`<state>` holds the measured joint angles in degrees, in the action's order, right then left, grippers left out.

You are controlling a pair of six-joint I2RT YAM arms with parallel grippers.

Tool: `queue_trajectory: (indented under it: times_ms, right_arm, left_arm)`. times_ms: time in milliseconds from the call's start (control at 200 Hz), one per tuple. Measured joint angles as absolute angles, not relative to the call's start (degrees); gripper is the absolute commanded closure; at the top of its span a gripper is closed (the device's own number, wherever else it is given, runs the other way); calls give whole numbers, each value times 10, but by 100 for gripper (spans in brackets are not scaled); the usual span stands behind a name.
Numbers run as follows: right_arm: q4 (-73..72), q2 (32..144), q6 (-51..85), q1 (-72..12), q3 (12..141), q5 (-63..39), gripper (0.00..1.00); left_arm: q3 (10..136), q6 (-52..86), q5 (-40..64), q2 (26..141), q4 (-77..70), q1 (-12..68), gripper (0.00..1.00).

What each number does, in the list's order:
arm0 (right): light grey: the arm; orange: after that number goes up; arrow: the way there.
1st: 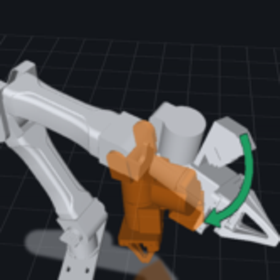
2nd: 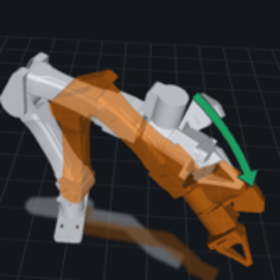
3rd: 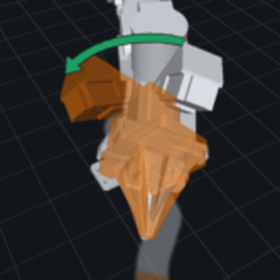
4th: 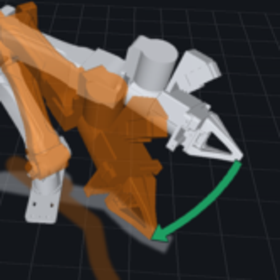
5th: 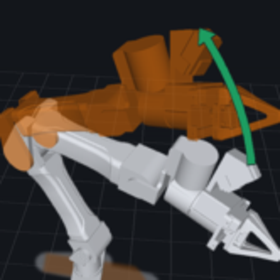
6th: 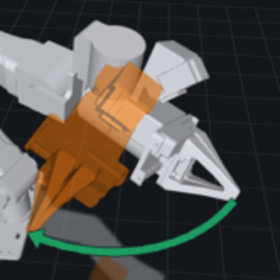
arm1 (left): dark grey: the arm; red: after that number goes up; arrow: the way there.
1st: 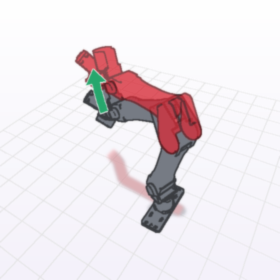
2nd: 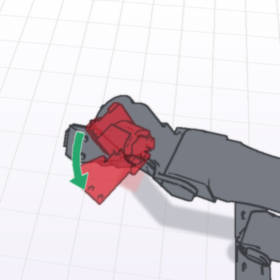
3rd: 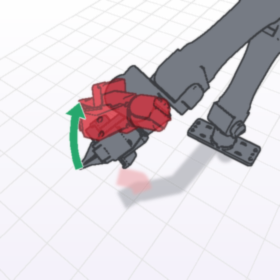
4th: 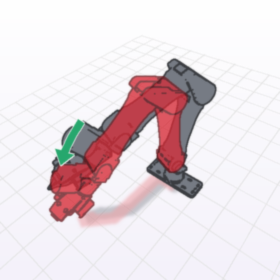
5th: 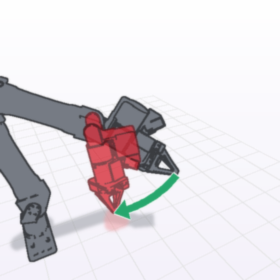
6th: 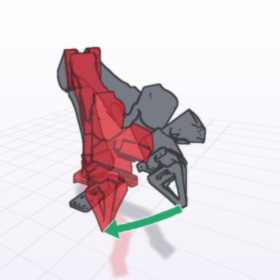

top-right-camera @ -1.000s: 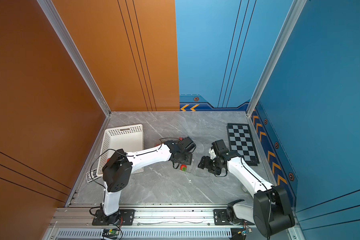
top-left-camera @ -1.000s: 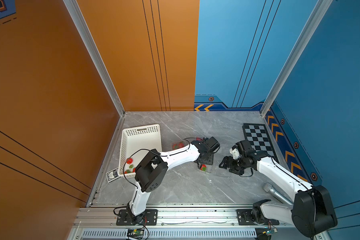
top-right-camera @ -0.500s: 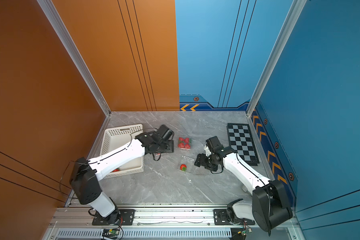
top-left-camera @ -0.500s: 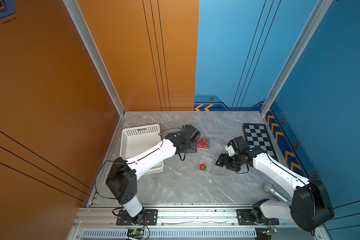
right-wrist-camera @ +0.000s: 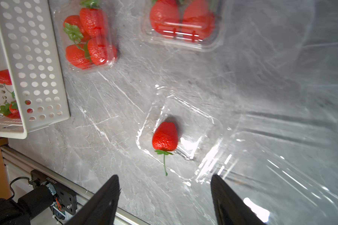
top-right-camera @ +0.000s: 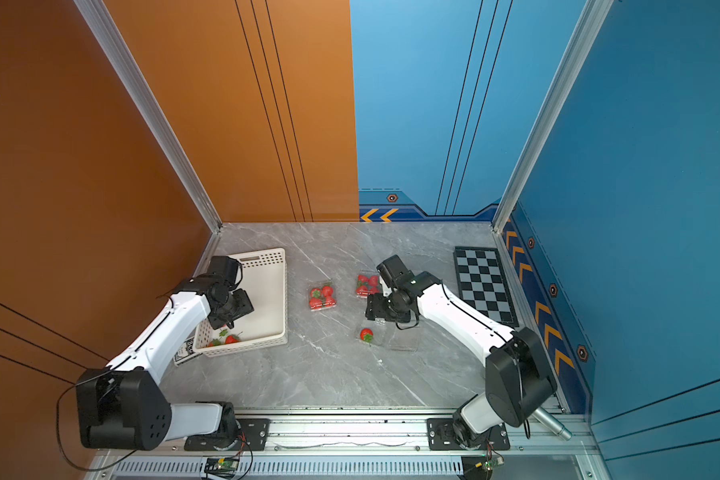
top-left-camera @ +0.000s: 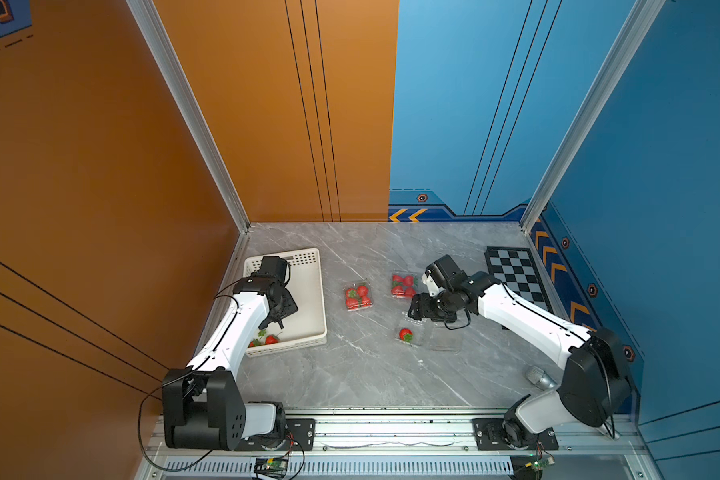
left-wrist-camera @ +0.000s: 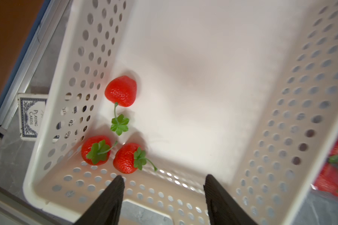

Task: Pack strawberries into containers
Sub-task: Pick up the strawberry from the basket.

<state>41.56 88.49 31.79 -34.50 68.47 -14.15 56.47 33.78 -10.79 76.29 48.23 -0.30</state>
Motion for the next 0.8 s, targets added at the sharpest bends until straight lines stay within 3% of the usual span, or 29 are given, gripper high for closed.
queue_trajectory:
  times_ms: [511, 801]
  right_arm:
    - [414, 1020, 280, -396, 786, -195, 27]
    - [413, 1044, 272, -396, 803, -221, 28]
  left_arm:
    - [540, 295, -94, 859, 402, -130, 35]
    - [542, 280, -83, 891, 362, -143, 35]
